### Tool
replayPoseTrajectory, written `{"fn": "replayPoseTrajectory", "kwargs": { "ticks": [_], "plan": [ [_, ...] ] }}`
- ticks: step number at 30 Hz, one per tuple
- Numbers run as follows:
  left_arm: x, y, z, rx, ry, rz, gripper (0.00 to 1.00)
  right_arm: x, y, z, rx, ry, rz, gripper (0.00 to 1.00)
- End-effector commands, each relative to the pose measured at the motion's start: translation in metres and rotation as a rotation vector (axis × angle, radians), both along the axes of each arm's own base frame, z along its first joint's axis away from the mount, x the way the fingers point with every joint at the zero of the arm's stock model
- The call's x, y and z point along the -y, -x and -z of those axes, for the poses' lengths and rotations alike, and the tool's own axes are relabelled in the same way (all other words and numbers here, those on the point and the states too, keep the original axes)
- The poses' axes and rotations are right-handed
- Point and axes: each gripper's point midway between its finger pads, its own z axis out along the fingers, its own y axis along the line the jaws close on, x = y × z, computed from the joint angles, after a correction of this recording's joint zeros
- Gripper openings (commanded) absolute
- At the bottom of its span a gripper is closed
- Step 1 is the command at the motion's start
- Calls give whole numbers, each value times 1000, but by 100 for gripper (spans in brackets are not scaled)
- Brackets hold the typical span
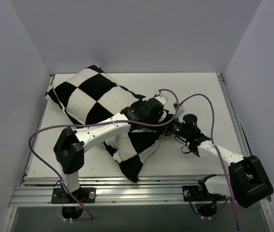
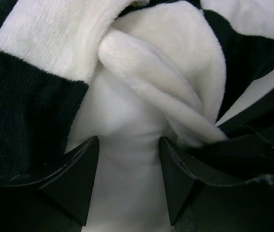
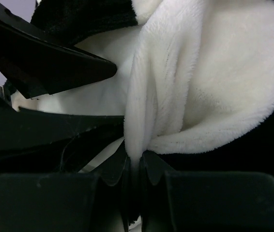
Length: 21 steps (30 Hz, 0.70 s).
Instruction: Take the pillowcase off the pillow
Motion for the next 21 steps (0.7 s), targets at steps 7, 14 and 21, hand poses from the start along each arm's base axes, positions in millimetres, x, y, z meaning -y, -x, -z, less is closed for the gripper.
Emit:
{"fn": "replayPoseTrajectory", "kwargs": {
  "ticks": [7,14,21],
  "plan": [
    [-19,-26,18,-37,-41,-67,66,25,0,18,11,101,114,0],
    [-18,-23,64,-108,-84,-84,88,31,0,29,-20,127,145,3],
    [-26,-29,52,-55,-34,-130,2,52,-15,31,-48,215,283,2]
  ]
}}
